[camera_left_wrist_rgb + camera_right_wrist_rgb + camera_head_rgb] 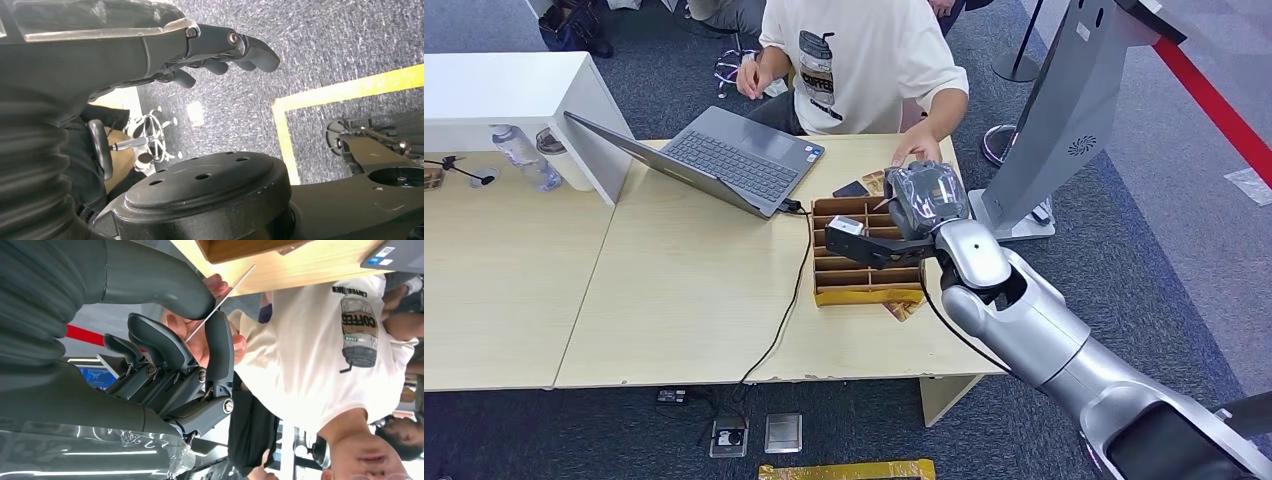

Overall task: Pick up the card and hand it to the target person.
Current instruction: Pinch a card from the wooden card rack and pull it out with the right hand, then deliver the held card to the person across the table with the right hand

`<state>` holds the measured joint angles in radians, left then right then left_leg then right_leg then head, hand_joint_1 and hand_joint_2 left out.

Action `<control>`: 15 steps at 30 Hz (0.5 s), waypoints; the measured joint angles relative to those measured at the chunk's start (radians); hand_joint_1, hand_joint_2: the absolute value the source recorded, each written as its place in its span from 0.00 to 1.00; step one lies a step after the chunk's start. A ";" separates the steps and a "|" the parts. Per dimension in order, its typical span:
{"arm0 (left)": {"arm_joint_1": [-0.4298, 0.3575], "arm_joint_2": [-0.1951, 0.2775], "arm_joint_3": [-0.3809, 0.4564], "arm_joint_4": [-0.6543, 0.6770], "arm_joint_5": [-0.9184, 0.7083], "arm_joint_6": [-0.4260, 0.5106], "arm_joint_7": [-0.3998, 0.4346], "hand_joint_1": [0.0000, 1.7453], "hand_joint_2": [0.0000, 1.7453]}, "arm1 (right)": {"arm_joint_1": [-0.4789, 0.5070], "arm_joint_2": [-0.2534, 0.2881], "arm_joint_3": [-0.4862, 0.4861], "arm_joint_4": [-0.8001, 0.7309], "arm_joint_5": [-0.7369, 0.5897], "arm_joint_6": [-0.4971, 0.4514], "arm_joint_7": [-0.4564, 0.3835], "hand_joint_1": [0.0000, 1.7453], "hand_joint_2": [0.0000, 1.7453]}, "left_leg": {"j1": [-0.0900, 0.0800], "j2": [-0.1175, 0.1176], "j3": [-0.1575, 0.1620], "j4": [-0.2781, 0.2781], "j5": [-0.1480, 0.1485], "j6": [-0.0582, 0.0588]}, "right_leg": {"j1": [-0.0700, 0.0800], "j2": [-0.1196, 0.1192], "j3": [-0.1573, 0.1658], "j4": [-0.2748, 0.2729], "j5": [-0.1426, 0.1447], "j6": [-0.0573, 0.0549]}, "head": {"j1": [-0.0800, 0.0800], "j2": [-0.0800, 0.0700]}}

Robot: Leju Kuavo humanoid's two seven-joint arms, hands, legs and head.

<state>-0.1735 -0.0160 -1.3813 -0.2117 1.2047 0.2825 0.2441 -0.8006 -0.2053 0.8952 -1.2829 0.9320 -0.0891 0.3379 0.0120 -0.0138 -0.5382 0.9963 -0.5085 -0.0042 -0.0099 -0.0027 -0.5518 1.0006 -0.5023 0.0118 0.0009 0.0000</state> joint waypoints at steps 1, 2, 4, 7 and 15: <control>0.000 0.000 0.000 0.000 0.000 0.000 0.000 0.00 1.00 | 0.000 -0.001 -0.002 -0.005 0.000 -0.004 -0.001 1.00 1.00 | 0.000 0.000 0.000 0.000 0.000 0.000 | 0.000 0.000 0.000 0.000 0.000 0.000 | 0.000 0.000; 0.000 0.000 0.000 0.000 0.000 0.001 0.000 0.00 1.00 | 0.000 -0.001 -0.003 -0.011 0.000 -0.009 -0.002 1.00 1.00 | 0.000 0.000 0.000 0.000 0.000 0.000 | 0.000 0.000 0.000 0.000 0.000 0.000 | 0.000 0.000; 0.000 0.000 0.000 0.000 0.001 0.001 0.001 0.00 1.00 | 0.000 -0.002 -0.007 -0.022 0.004 -0.025 -0.009 1.00 1.00 | 0.000 0.000 0.000 0.000 0.000 0.000 | 0.000 0.000 0.000 0.000 0.000 0.000 | 0.000 0.000; 0.000 0.001 0.000 0.000 0.002 0.002 0.003 0.00 1.00 | -0.001 0.001 -0.014 -0.032 0.018 -0.063 -0.027 1.00 1.00 | 0.000 0.000 0.000 0.000 0.000 0.000 | 0.000 0.000 0.000 0.000 0.000 0.000 | 0.000 0.000; 0.000 0.002 0.000 0.000 0.000 0.001 0.003 0.00 1.00 | -0.023 0.051 -0.025 0.073 0.030 -0.250 -0.108 0.97 1.00 | 0.000 0.000 0.000 0.000 0.000 0.000 | 0.000 0.000 0.000 0.000 0.000 0.000 | -0.001 0.000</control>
<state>-0.1735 -0.0145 -1.3815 -0.2117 1.2046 0.2838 0.2472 -0.8231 -0.1546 0.8700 -1.2096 0.9619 -0.3389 0.2301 0.0121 -0.0141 -0.5387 0.9961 -0.5085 -0.0043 -0.0098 -0.0031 -0.5515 1.0007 -0.5023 0.0118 0.0003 0.0000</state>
